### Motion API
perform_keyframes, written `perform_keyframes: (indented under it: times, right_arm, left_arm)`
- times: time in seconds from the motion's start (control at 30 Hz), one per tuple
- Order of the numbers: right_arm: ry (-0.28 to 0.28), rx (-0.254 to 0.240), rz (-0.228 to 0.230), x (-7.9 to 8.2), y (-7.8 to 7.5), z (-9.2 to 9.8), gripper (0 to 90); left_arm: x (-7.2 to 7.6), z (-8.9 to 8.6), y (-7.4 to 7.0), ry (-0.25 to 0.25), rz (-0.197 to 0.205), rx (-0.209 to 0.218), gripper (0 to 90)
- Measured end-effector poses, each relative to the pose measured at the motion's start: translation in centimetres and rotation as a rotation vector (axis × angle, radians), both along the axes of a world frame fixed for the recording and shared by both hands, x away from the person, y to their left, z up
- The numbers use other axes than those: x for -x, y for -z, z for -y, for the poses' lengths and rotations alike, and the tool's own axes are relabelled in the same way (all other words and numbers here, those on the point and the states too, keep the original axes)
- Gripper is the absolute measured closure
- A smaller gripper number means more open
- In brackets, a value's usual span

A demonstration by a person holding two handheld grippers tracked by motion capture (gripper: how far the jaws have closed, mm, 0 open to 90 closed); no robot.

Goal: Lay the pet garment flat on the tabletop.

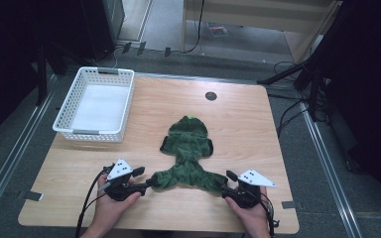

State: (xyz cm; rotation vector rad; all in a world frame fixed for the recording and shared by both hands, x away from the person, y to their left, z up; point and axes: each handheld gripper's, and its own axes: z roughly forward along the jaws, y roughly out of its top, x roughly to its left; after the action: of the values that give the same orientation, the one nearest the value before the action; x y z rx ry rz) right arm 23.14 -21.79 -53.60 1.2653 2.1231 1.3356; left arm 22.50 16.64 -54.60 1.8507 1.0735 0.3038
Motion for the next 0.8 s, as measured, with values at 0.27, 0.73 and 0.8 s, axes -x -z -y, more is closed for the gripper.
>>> perform_keyframes:
  times: [0.27, 0.73, 0.8]
  right_arm:
    - [0.085, -0.024, 0.036, -0.2, -1.8, 2.6, 8.0]
    - [0.156, 0.001, 0.039, -0.2, -1.9, 6.4, 0.0]
    - [0.171, 0.004, 0.035, -0.1, -1.8, 7.1, 0.0]
  left_arm:
    - [0.2, -3.2, -1.3, -0.074, 0.05, 0.036, 7.3]
    - [2.0, -11.7, -1.9, -0.209, 0.082, 0.081, 0.0]
    - [2.4, -13.4, -1.9, -0.248, 0.078, 0.098, 0.0]
